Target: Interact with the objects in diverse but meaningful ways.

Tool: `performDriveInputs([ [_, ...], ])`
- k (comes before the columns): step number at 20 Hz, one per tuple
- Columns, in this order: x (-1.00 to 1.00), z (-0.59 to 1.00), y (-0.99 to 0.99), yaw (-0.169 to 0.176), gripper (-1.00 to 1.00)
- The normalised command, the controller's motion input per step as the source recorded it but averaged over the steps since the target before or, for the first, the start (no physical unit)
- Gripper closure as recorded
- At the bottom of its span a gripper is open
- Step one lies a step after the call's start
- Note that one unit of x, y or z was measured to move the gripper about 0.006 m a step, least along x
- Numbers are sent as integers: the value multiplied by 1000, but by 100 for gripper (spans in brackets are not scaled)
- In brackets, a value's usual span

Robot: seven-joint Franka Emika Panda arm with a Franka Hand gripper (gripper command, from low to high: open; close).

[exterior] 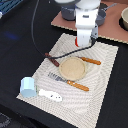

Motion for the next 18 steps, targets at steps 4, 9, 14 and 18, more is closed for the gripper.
performDriveInputs([
  [4,659,176,-796,-47,100],
  [9,674,-44,-714,-57,100],
  [14,550,-155,-674,-55,100],
  [18,121,-301,-441,-35,100],
])
